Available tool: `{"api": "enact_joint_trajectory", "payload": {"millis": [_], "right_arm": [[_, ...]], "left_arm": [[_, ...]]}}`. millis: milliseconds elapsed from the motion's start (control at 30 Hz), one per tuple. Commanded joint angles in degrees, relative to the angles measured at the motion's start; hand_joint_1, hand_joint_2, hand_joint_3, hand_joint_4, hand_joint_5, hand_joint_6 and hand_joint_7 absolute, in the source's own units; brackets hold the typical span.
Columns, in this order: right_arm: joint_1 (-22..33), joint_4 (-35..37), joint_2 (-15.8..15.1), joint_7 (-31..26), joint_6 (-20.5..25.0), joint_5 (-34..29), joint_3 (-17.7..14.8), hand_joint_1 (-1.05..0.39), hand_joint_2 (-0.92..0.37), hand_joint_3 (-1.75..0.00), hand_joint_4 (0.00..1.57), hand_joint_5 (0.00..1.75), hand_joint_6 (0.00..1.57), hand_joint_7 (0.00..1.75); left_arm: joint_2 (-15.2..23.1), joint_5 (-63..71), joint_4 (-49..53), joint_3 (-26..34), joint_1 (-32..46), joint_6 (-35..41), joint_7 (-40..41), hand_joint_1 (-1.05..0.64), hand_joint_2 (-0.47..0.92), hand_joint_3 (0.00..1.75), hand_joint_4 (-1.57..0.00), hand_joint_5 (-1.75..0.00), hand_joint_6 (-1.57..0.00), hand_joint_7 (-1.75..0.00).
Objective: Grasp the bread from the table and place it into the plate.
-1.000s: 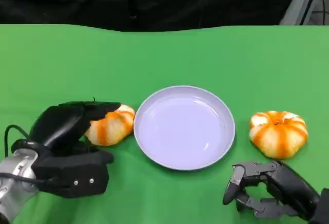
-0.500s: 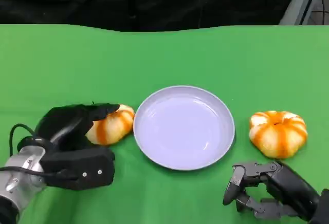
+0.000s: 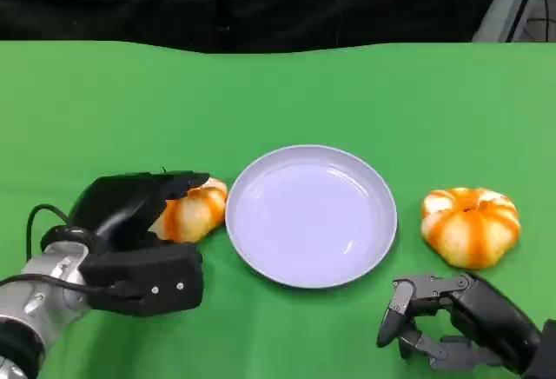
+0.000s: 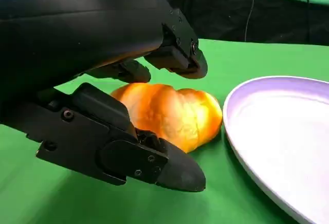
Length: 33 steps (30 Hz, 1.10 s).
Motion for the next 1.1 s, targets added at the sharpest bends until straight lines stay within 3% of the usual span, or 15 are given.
{"api": "enact_joint_trajectory", "payload": {"millis": [33,167,333,700,767,867,933,967,1033,1067,1100], "right_arm": [[0.4,-0.4,-0.6,-0.4,-0.4,0.2,-0.2,-0.10,-0.86,-0.58,0.72,1.59,0.81,1.10],[0.2,-0.1,-0.7,-0.5,-0.6,-0.1,-0.2,-0.11,-0.86,-0.58,0.72,1.60,0.80,1.11],[0.4,-0.4,-0.7,-0.4,-0.4,0.2,-0.2,-0.10,-0.87,-0.57,0.71,1.60,0.80,1.11],[0.5,-0.7,-0.7,-0.6,-0.4,0.0,-0.2,-0.10,-0.87,-0.56,0.71,1.60,0.80,1.10],[0.6,-0.9,-0.7,-0.7,-0.1,-0.1,-0.2,-0.11,-0.87,-0.56,0.71,1.60,0.80,1.10],[0.6,-1.0,-0.6,-0.7,-0.1,0.0,-0.1,-0.11,-0.87,-0.56,0.71,1.60,0.80,1.10],[0.6,-0.9,-0.5,-0.7,0.0,0.1,-0.2,-0.10,-0.87,-0.56,0.71,1.60,0.80,1.10],[0.6,-0.9,-0.5,-0.6,0.0,0.2,-0.2,-0.09,-0.87,-0.56,0.71,1.60,0.81,1.10],[0.5,-0.9,-0.5,-0.6,0.0,0.2,-0.2,-0.09,-0.87,-0.56,0.71,1.60,0.81,1.10],[0.5,-0.8,-0.5,-0.6,0.0,0.2,-0.2,-0.09,-0.87,-0.56,0.71,1.61,0.80,1.10],[0.5,-0.8,-0.5,-0.6,-0.1,0.2,-0.2,-0.09,-0.87,-0.56,0.71,1.61,0.80,1.10]], "left_arm": [[0.4,0.0,1.3,-0.9,-1.4,-0.2,1.3,-0.65,0.92,0.10,-0.52,-0.01,-0.52,-0.01],[0.5,0.2,1.8,-1.7,-1.7,-0.2,1.3,-0.35,0.87,0.01,-0.54,-0.01,-0.52,0.00],[0.5,0.0,2.3,-2.2,-1.9,-0.3,1.1,-0.13,0.84,0.00,-0.54,0.00,-0.53,0.00],[0.8,-0.5,3.3,-2.8,-2.4,0.1,-0.7,-0.02,0.87,0.01,-0.52,0.00,-0.53,0.00],[0.6,-0.8,3.4,-2.6,-2.4,0.5,-0.5,-0.02,0.88,0.01,-0.58,-0.03,-0.59,-0.02],[0.0,-1.3,3.6,-2.1,-2.4,1.2,0.6,-0.05,0.88,0.00,-0.81,-0.07,-0.78,-0.06],[-0.7,-2.0,4.0,-1.6,-2.4,2.4,1.5,-0.12,0.90,0.01,-1.06,-0.19,-1.02,-0.08],[-0.9,-2.2,4.1,-1.5,-2.5,2.9,1.8,-0.15,0.91,0.01,-1.04,-0.43,-1.12,-0.05],[-1.2,-2.5,4.1,-1.4,-2.3,3.2,2.7,-0.16,0.92,0.01,-0.95,-0.72,-1.18,-0.02],[-1.3,-2.6,4.1,-1.3,-2.2,3.3,3.3,-0.15,0.92,0.01,-0.74,-1.16,-1.21,-0.04],[-1.5,-2.7,4.2,-1.1,-2.1,3.4,3.9,-0.14,0.92,0.01,-0.64,-1.36,-1.21,-0.05]]}}
